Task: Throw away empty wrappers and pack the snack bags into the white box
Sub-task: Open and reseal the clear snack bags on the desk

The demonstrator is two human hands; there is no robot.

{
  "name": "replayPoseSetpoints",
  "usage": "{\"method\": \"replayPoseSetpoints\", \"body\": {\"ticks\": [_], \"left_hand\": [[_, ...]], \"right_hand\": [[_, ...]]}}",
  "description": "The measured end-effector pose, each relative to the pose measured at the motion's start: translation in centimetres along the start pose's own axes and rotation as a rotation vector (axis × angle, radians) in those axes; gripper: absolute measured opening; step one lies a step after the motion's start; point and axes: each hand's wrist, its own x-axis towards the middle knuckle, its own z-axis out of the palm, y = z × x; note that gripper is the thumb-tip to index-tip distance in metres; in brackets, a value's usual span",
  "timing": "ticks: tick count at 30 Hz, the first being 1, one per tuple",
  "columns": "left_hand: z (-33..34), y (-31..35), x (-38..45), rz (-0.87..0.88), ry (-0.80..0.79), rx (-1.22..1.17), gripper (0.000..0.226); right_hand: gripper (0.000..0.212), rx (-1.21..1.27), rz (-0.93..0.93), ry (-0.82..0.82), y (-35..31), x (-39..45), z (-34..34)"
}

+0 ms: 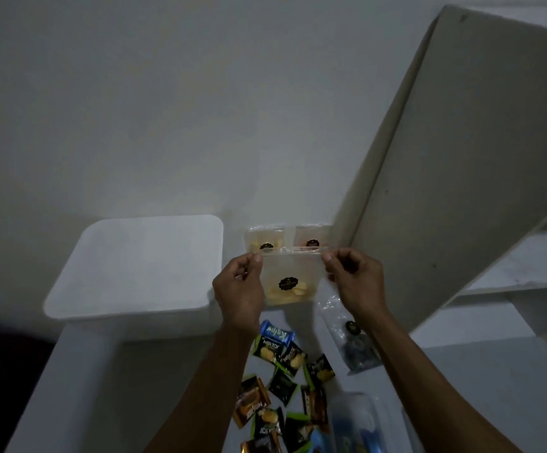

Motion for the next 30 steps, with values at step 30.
{"method": "replayPoseSetpoints", "body": {"ticks": [30], "left_hand": [[5.7, -7.7, 12.7, -0.071, 0.268, 0.258, 0.034]], "right_hand": [[0.035, -0.069, 0.229, 0.031, 9.4, 10.9, 8.0]]}}
